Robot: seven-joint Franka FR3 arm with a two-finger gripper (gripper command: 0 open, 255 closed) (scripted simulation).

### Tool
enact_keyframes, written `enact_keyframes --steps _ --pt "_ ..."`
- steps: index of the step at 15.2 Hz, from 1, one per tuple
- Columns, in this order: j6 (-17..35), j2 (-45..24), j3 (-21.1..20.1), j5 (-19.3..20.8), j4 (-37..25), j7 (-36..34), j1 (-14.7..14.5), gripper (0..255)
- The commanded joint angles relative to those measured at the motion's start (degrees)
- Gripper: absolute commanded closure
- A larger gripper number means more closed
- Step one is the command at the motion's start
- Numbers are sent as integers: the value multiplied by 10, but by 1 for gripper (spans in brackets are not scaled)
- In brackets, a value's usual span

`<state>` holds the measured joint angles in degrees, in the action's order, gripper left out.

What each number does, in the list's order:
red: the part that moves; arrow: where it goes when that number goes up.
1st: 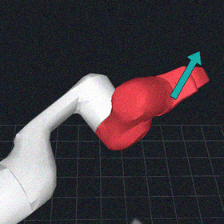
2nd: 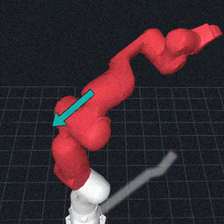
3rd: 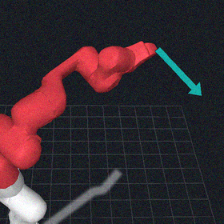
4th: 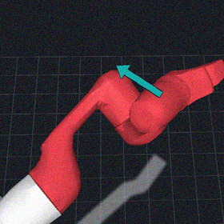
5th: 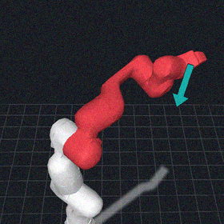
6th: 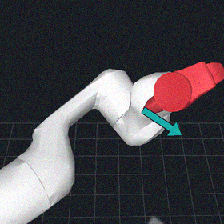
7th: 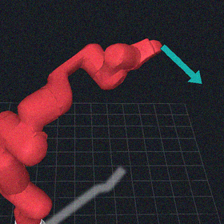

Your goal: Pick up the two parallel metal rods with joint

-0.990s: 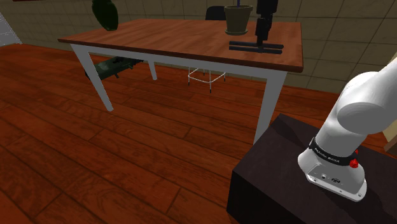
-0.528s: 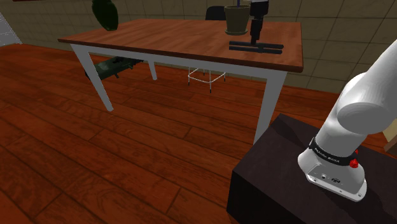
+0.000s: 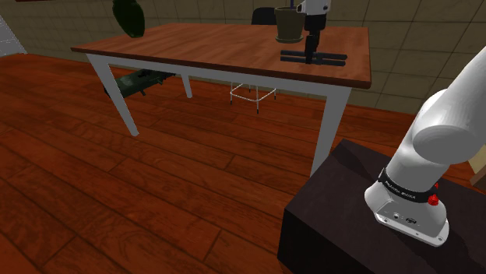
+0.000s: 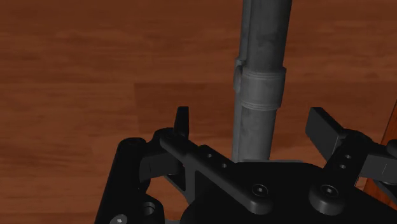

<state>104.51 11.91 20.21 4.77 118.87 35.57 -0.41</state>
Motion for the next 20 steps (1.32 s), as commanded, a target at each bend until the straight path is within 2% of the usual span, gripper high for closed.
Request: enact_keyframes --steps 1,10,20 --pt "3 0 0 0 3 -1 0 255" --pt "2 -1 0 0 1 0 0 255" --pt "-75 3 -4 -1 -72 0 -2 255"
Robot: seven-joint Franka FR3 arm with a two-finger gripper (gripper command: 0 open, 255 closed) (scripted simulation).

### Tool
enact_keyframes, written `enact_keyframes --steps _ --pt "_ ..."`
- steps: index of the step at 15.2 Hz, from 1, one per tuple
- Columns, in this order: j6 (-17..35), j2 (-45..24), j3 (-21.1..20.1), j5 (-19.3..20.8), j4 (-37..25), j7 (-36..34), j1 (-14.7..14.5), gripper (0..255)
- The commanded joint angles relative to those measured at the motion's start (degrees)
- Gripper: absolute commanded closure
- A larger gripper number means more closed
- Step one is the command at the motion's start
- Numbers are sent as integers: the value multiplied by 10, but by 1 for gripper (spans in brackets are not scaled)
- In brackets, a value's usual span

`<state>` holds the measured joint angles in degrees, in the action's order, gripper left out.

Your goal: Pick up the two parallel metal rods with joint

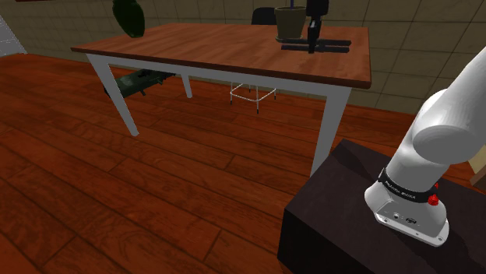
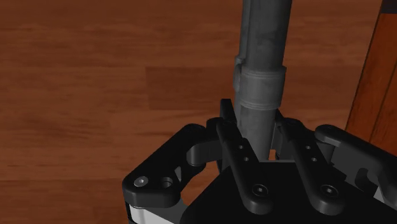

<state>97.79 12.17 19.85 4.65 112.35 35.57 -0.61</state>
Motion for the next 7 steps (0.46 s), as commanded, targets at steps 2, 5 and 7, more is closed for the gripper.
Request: enact_keyframes --steps 2,5,7 --pt "-23 -1 -1 -1 -23 1 0 255" --pt "-46 -3 -1 -2 -49 2 -1 255" --pt "-47 -3 -1 -2 -50 2 -1 255"
